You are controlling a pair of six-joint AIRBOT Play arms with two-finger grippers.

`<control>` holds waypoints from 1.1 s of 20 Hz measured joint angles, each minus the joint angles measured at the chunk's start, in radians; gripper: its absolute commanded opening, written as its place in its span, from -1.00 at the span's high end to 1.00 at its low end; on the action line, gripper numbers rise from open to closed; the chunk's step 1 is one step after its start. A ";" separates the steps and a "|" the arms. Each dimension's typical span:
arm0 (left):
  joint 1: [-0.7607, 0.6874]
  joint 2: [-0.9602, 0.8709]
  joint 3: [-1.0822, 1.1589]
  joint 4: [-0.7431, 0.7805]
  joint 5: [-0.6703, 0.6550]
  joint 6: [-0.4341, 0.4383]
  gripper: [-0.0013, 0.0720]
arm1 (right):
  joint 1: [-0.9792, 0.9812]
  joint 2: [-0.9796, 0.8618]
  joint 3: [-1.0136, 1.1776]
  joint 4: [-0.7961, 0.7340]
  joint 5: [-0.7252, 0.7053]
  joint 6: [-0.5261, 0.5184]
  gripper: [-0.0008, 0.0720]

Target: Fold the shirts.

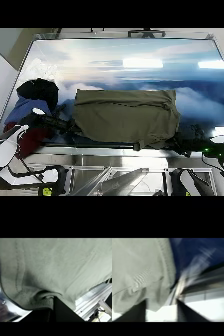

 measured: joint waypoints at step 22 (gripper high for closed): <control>0.169 0.006 0.390 -0.194 -0.188 -0.065 0.92 | 0.106 -0.180 0.577 0.277 0.010 -0.110 0.89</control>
